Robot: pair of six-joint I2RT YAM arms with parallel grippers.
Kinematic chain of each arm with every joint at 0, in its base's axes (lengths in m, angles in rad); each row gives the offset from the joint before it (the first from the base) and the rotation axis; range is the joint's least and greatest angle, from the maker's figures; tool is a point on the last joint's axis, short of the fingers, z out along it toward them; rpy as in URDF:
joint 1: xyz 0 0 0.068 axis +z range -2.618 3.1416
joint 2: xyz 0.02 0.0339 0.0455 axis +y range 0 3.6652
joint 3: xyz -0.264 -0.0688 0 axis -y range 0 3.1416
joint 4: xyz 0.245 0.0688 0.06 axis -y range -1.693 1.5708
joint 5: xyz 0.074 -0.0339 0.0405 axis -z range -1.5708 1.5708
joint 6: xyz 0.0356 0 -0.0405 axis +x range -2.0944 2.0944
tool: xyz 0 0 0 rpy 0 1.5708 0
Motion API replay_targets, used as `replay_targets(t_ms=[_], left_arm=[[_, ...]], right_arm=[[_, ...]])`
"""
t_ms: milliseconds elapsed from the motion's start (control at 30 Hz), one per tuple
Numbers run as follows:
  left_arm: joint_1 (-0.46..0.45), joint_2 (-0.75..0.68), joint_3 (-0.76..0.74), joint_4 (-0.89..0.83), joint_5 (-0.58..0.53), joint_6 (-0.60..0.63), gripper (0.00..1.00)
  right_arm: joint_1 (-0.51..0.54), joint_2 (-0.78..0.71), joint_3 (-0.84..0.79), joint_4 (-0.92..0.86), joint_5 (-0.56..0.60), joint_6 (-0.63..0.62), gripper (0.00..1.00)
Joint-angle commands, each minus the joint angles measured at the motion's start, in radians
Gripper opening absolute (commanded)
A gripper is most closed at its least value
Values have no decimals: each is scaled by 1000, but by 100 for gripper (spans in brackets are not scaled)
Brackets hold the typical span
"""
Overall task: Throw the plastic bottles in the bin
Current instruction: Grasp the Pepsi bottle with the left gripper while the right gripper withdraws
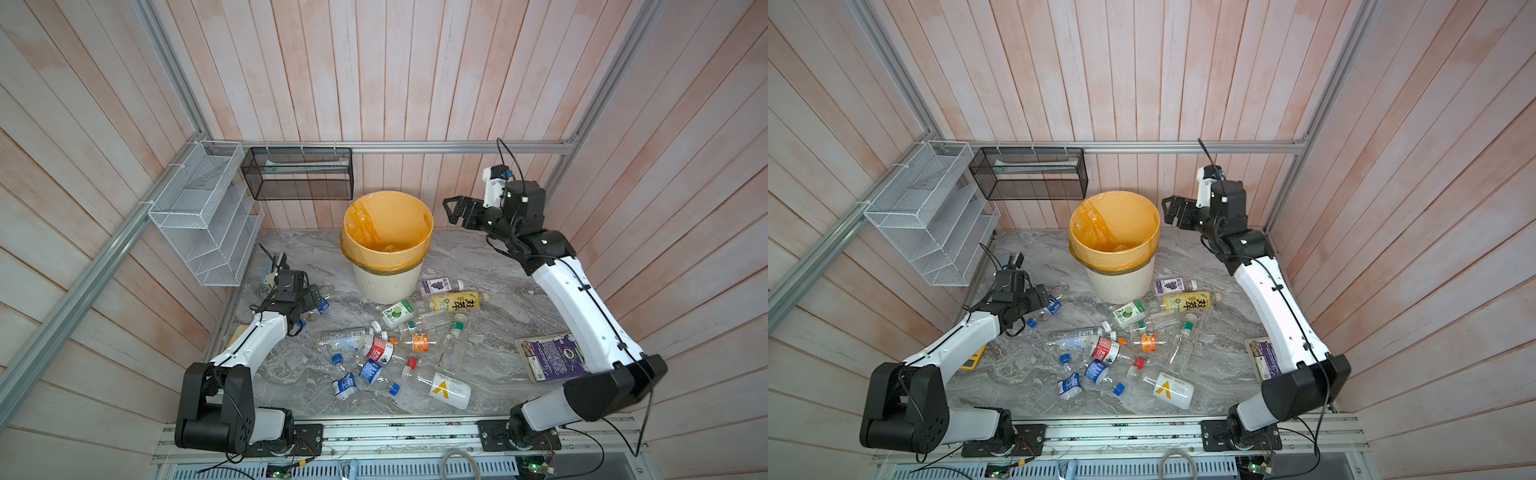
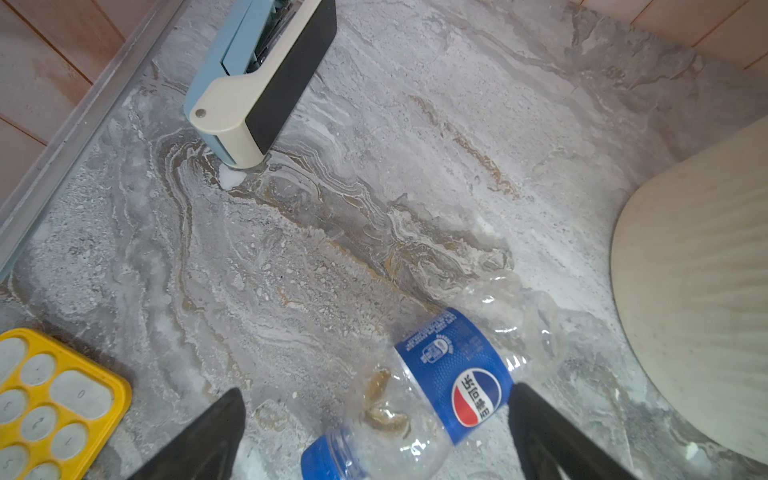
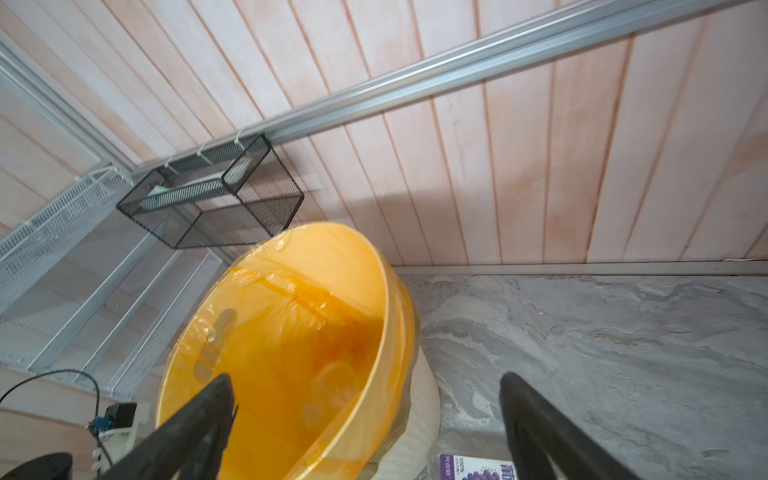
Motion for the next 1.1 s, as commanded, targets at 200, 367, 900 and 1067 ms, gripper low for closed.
replay_targets(t_ms=[200,367,900,1067], left_arm=[[-8,102,51,-13,92,71,100],[-36,161,75,-18,144,117,100],[-38,366,170,-56,145,142,69],[-35,299,155,-35,156,111,49]], right_arm=[[-181,-275,-653,155,15,65,100],[-221,-380,-854,166,37,72,100],[-245,-455,-978,215,101,122,99],[-244,-447,-982,232,95,133,99]])
